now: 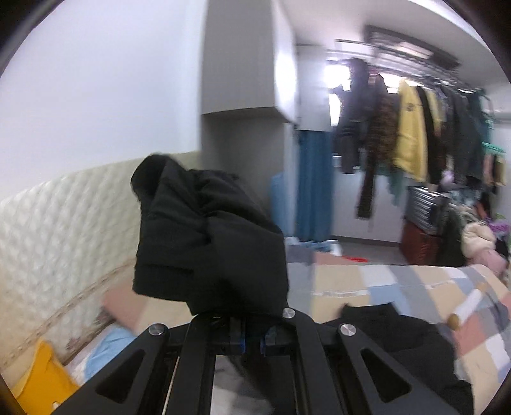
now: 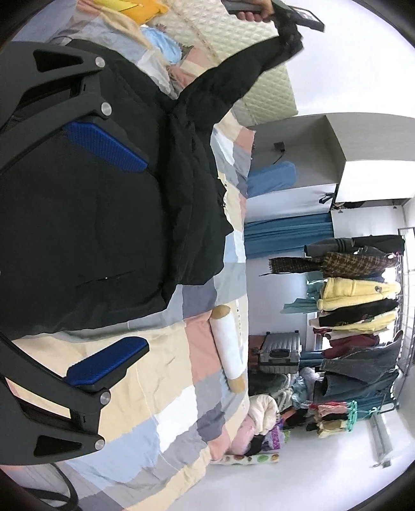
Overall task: Fold large clothes
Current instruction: 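Fold the held sleeve across the jacket body with the left tool, release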
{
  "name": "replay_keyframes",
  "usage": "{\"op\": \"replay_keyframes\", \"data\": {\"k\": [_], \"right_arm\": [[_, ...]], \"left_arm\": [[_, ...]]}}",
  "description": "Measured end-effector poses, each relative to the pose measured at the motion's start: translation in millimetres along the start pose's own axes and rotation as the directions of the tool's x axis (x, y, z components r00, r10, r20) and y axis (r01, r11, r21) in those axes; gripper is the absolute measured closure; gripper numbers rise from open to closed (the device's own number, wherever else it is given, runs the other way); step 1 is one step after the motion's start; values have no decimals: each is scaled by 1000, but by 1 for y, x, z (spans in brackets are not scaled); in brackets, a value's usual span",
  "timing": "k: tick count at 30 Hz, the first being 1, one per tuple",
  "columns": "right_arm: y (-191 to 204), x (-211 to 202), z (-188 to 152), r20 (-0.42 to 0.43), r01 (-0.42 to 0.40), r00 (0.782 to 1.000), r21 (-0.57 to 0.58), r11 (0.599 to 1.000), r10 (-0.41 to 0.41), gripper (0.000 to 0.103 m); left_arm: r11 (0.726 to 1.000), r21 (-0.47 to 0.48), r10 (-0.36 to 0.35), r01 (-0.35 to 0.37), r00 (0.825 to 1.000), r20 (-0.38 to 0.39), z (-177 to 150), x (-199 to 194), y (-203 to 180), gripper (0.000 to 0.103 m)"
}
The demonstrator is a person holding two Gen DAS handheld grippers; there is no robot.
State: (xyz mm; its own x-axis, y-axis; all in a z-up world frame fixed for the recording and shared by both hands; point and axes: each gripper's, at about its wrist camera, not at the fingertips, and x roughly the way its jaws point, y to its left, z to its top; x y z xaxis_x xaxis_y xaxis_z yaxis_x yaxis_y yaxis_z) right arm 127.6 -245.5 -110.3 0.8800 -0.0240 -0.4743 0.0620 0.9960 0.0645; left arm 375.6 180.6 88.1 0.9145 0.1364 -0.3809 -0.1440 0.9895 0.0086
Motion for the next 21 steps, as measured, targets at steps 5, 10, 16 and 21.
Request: {"op": "replay_keyframes", "data": {"k": [5,10,16,21], "right_arm": [[-7,-1,0,12,-14,1000,13,1000,14,0],[-13,2,-2,6,-21,1000,17,1000,21,0],[-28,8,-3,11,-26,1000,63,998,25,0],[-37,23,-6,-17,-26,999,93,995,28,0]], "left_arm": [[990,77,-116,116,993,-15,4,-2,-91,99],[965,135,-219,224,974,-50,-12,7,-181,99],[927,173,-309,332,940,-148,-63,34,-287,99],[895,145,-383,421,894,-234,-132,61,-346,99]]}}
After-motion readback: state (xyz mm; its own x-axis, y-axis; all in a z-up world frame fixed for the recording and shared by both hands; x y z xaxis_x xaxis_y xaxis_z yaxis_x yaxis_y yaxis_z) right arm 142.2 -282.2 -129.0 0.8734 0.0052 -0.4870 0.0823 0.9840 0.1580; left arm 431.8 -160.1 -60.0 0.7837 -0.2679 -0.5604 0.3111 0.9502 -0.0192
